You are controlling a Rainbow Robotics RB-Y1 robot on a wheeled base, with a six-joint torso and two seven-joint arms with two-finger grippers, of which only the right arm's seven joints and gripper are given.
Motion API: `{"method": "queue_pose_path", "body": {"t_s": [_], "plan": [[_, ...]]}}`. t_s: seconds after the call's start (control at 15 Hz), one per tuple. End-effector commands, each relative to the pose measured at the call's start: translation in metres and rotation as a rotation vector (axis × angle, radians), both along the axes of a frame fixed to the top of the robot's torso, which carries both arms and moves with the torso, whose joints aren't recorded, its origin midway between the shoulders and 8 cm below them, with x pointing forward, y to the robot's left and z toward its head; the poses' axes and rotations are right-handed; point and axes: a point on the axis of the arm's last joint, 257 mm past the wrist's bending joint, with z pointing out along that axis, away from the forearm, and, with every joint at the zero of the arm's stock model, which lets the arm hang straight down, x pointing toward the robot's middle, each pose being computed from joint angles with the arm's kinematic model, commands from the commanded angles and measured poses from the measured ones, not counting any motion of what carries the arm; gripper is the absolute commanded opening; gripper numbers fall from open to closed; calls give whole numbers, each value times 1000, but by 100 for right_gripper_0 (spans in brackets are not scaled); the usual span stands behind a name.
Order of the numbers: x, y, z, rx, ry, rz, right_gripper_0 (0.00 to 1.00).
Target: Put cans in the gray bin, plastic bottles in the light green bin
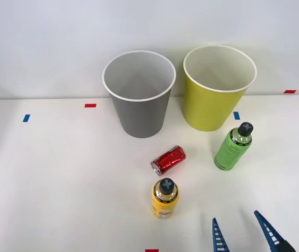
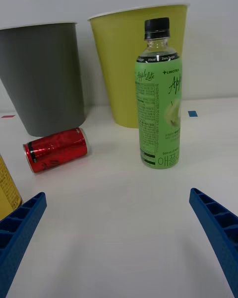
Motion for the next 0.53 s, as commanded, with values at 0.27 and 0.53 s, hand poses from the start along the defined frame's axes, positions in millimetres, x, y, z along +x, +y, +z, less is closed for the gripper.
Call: {"method": "queue_pose_path", "body": {"t_s": [0.27,0.53], "plan": [[-12,-15,-16,122,-31,-41,100],[-14,-17,-15,101,-39,-46,100]]}}
